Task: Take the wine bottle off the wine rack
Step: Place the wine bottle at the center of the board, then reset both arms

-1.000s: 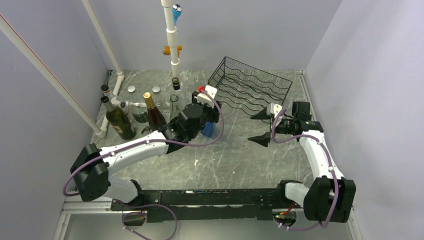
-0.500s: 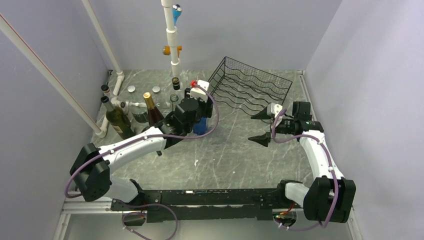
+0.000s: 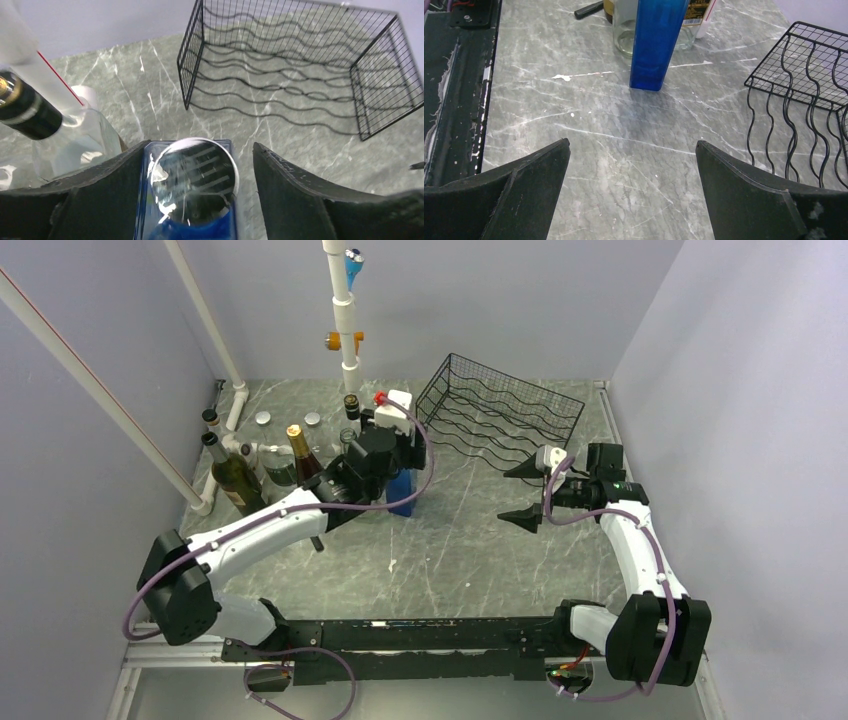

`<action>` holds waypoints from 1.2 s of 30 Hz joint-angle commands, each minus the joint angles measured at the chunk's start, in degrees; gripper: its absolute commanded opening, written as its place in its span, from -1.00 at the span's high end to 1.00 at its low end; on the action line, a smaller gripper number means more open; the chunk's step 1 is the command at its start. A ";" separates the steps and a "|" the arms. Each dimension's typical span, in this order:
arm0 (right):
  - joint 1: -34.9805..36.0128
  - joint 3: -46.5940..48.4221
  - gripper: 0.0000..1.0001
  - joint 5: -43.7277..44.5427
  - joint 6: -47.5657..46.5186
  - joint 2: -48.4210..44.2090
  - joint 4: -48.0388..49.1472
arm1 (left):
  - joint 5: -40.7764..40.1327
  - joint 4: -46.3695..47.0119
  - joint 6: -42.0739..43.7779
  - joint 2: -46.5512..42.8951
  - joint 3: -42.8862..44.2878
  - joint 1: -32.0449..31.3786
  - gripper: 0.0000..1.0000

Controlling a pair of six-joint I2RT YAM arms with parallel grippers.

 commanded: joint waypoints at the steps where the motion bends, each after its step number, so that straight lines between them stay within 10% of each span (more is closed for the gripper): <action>1: -0.56 0.80 -0.99 -1.82 -0.42 -0.77 0.91 | -1.13 1.70 -1.00 -4.68 4.74 0.24 -0.60; 19: -8.55 6.74 -1.00 4.01 11.36 -2.94 0.71 | 5.92 -17.96 5.55 -14.80 14.18 2.07 -0.99; 29: -12.11 13.30 -1.00 32.14 46.49 -7.25 11.33 | 21.82 -24.66 6.68 -21.44 16.08 12.41 -0.99; 36: -12.52 17.54 -1.00 44.64 51.53 -11.59 7.82 | 26.79 -31.90 6.23 -21.82 20.90 19.84 -0.99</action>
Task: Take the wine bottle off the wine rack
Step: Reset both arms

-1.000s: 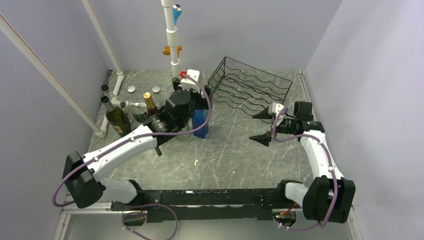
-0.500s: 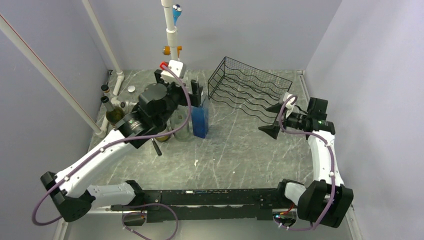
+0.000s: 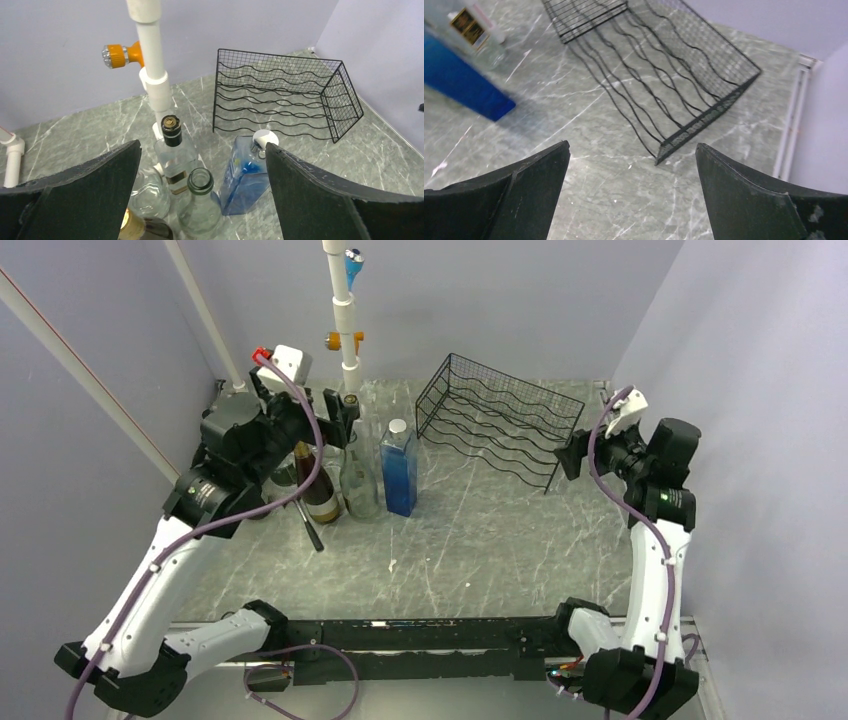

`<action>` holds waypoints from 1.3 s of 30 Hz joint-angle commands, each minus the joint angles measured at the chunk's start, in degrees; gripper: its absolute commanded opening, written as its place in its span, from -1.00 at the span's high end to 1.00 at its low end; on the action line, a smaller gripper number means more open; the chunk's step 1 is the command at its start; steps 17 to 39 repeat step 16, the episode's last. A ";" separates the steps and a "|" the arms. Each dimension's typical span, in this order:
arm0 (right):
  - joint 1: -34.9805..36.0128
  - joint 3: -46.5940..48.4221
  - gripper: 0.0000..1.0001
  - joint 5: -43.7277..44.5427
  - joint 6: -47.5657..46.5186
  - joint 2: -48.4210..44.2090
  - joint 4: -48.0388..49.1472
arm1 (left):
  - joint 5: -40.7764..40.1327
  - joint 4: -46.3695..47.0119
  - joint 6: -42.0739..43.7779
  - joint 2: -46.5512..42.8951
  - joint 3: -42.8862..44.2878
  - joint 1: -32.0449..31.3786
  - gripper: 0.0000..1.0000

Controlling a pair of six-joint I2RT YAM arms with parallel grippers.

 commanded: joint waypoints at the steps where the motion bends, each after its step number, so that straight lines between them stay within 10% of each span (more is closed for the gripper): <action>1: -0.15 3.85 -1.00 12.28 9.00 -3.53 0.75 | 5.58 -4.58 0.41 -0.88 4.47 3.89 -0.99; 11: -0.17 5.19 -1.00 26.04 17.66 -10.81 -0.27 | 9.67 -7.33 0.13 -2.62 5.31 9.36 -0.99; 39: -0.13 6.04 -1.00 27.49 16.87 -12.55 -1.95 | 10.69 -7.61 0.02 -3.61 4.64 9.99 -0.99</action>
